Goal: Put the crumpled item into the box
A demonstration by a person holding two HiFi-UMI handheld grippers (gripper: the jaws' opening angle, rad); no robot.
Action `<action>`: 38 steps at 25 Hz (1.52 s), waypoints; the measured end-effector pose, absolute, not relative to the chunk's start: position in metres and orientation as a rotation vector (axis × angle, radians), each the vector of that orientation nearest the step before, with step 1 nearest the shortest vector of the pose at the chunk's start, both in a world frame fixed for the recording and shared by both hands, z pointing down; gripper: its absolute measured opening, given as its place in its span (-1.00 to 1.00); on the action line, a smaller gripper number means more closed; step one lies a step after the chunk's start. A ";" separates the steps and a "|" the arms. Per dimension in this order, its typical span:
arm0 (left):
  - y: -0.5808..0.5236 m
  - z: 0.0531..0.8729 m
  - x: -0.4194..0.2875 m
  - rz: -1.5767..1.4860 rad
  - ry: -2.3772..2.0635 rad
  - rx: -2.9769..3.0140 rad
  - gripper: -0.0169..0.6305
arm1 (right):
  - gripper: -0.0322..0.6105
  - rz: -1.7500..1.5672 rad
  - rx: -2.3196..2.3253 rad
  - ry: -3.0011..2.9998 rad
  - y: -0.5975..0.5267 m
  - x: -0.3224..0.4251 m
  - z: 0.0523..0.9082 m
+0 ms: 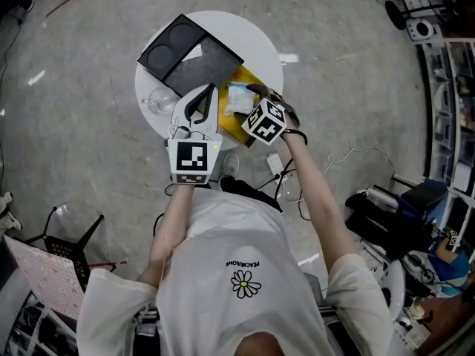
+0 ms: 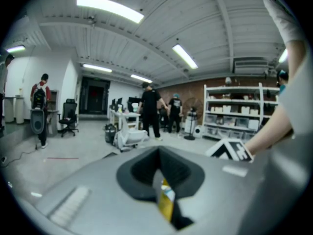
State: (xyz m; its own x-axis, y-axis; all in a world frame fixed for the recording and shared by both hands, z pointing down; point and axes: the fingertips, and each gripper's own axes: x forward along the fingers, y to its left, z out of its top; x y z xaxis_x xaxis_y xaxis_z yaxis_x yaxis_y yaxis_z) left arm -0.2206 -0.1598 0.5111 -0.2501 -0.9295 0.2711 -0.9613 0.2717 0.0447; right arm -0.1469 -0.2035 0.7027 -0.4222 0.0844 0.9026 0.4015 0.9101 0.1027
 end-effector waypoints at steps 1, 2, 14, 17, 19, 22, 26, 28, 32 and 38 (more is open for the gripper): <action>-0.160 0.511 -0.220 0.193 -2.294 1.756 -0.95 | 0.19 -0.359 -0.320 -2.030 -0.207 -0.152 0.693; -0.160 0.511 -0.219 0.195 -2.289 1.762 -0.95 | 0.09 -0.343 -0.278 -2.077 -0.211 -0.158 0.681; -0.178 0.477 -0.214 0.202 -2.274 1.925 -0.95 | -0.90 -0.237 0.253 -2.612 -0.258 -0.184 0.503; -0.180 0.465 -0.199 0.195 -2.279 1.965 -0.95 | -0.90 -0.156 0.467 -2.701 -0.266 -0.146 0.467; -0.184 0.459 -0.185 0.202 -2.274 2.005 -0.94 | -0.90 -0.148 0.626 -2.731 -0.270 -0.113 0.451; -0.193 0.454 -0.179 0.239 -2.252 2.072 -0.94 | -0.90 -0.170 0.837 -2.712 -0.273 -0.077 0.440; -0.196 0.449 -0.176 0.262 -2.243 2.105 -0.94 | -0.90 -0.117 0.990 -2.651 -0.268 -0.044 0.449; -0.198 0.448 -0.172 0.269 -2.239 2.116 -0.95 | -0.90 -0.069 1.029 -2.620 -0.266 -0.029 0.462; -0.200 0.449 -0.165 0.280 -2.234 2.131 -0.95 | -0.90 0.046 1.053 -2.589 -0.259 -0.006 0.487; -0.202 0.447 -0.154 0.296 -2.220 2.156 -0.95 | -0.90 0.122 1.070 -2.575 -0.254 0.012 0.499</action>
State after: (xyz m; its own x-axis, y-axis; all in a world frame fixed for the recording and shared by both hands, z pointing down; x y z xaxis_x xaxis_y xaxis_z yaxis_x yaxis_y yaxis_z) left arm -0.1538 -0.2016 0.4469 -0.0379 -0.9871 0.1556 -0.9934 0.0204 -0.1128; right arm 0.0116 -0.2537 0.4988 -0.6543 -0.6710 0.3488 -0.7009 0.7113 0.0536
